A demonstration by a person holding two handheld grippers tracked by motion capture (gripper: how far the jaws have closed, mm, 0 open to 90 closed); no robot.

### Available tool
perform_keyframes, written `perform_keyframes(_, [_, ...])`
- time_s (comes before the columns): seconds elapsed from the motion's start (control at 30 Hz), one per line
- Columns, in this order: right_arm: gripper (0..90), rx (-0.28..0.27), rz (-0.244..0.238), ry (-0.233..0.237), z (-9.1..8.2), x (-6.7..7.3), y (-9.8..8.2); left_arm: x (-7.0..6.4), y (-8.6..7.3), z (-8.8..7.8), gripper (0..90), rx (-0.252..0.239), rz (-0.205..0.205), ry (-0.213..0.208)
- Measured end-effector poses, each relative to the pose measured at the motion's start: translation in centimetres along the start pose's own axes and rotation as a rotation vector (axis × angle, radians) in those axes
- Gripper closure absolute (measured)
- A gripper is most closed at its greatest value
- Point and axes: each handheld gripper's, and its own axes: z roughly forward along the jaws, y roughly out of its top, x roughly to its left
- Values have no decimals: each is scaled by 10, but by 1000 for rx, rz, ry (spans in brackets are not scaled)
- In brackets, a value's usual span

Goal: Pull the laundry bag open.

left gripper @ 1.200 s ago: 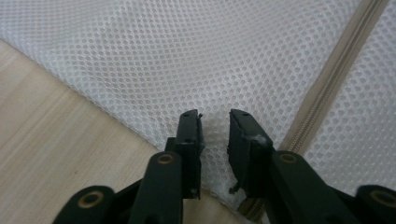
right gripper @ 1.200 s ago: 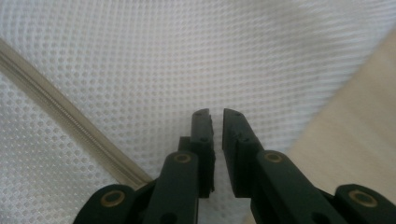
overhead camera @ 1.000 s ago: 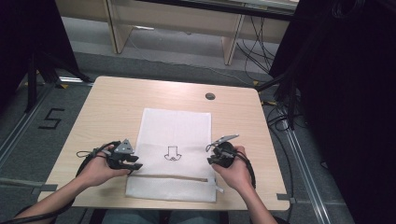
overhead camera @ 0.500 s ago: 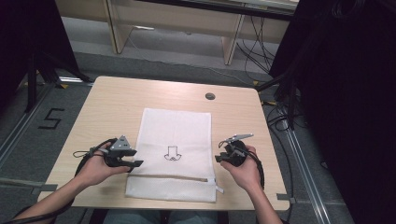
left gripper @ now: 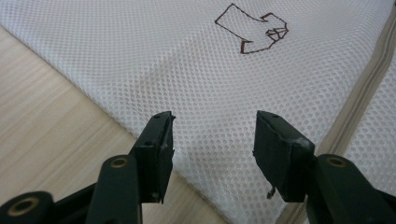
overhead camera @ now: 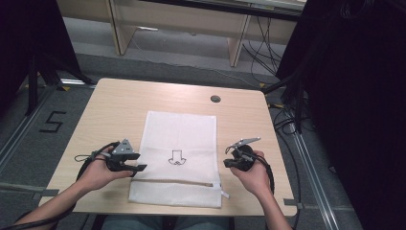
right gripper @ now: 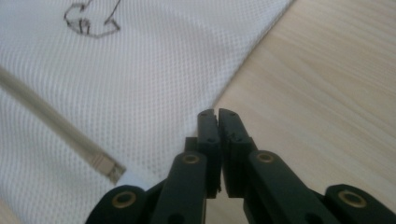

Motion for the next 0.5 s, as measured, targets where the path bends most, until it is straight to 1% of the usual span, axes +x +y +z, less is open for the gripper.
perform_keyframes(0.03, [900, 18, -19, 0, -2, 2, -1, 1, 0, 0, 470, 3, 13, -3])
perform_keyframes(0.07, [900, 28, -13, 15, -4, 4, -2, 1, -2, 0, 470, -5, -8, -2])
perform_keyframes(0.1, [900, 36, -10, 27, -4, 7, -4, 1, -2, -1, 470, -4, 1, -7])
perform_keyframes(0.13, [900, 27, -40, 28, -4, 7, -5, 1, -1, -1, 470, -10, 2, -3])
perform_keyframes(0.17, [900, 27, -40, 28, -4, 7, -5, 1, -1, -1, 470, -10, 2, -3])
perform_keyframes(0.2, [900, 51, -21, 37, -5, 10, -6, 1, -1, -2, 470, -12, 2, -6])
perform_keyframes(0.23, [900, 64, -29, 41, -3, 13, -8, 1, 0, -2, 470, -14, 12, -7])
perform_keyframes(0.27, [900, 53, -58, 52, -2, 12, -8, 0, 0, -1, 470, -18, -7, -8])
perform_keyframes(0.3, [900, 58, -64, 57, 0, 14, -8, 0, 0, -1, 470, -18, -7, -8])
perform_keyframes(0.33, [900, 58, -64, 57, 0, 14, -8, -1, 1, -1, 470, -12, 1, -1])
perform_keyframes(0.37, [900, 95, -40, 61, 0, 17, -9, 0, 1, 0, 470, -15, 6, -5])
perform_keyframes(0.4, [900, 106, -48, 71, 1, 18, -9, -2, 2, 0, 470, -17, 11, -4])
perform_keyframes(0.43, [900, 113, -98, 99, 5, 18, -10, -3, 2, 0, 470, -21, 20, -15])
perform_keyframes(0.47, [900, 121, -103, 106, 6, 19, -10, -4, 2, 0, 469, -22, 10, -14])
perform_keyframes(0.5, [900, 148, -81, 106, 6, 22, -11, -4, 3, 0, 468, -19, 33, -15])
